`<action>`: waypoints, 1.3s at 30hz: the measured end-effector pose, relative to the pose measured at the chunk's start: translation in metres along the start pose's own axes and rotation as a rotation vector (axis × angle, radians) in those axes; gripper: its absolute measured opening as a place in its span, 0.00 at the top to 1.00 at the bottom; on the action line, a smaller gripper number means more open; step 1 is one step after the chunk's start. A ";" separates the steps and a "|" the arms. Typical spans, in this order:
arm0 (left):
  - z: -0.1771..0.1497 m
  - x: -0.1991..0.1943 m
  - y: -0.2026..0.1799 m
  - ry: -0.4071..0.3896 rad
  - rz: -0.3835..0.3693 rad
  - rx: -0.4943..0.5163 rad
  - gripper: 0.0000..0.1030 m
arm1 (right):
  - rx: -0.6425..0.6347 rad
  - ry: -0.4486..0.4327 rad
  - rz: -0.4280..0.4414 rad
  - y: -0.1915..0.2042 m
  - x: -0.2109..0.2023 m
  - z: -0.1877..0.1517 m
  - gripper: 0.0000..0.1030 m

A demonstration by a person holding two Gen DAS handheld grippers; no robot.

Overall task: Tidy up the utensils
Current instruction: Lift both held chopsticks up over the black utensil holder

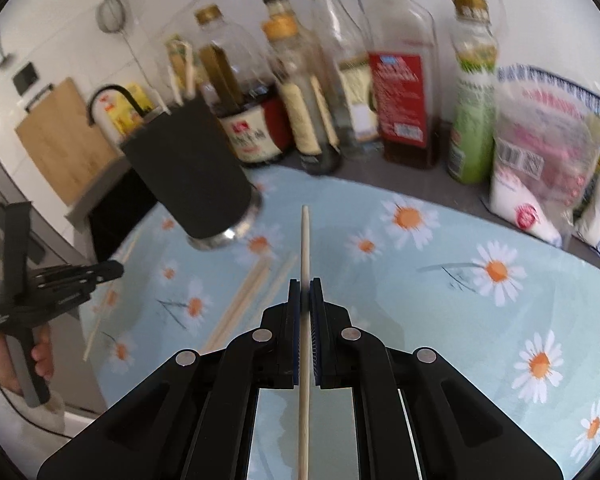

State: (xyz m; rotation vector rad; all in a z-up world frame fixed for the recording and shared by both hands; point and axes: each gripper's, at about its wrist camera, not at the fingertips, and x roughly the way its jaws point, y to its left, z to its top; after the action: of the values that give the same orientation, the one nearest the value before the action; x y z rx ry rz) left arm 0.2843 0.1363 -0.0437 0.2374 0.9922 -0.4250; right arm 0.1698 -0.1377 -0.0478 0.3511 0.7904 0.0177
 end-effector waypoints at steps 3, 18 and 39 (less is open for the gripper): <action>0.009 -0.012 0.001 -0.049 0.004 0.006 0.95 | -0.024 -0.054 0.046 0.010 -0.011 0.007 0.95; 0.060 -0.067 0.029 -0.308 -0.078 0.020 0.95 | -0.152 -0.343 0.211 0.084 -0.036 0.058 0.95; 0.140 -0.085 0.028 -0.536 -0.276 -0.006 0.95 | -0.215 -0.450 0.342 0.105 -0.002 0.152 0.95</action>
State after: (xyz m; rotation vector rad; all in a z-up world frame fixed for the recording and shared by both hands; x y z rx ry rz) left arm 0.3624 0.1280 0.1030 -0.0251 0.4971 -0.6949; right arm 0.2864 -0.0853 0.0854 0.2681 0.2731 0.3310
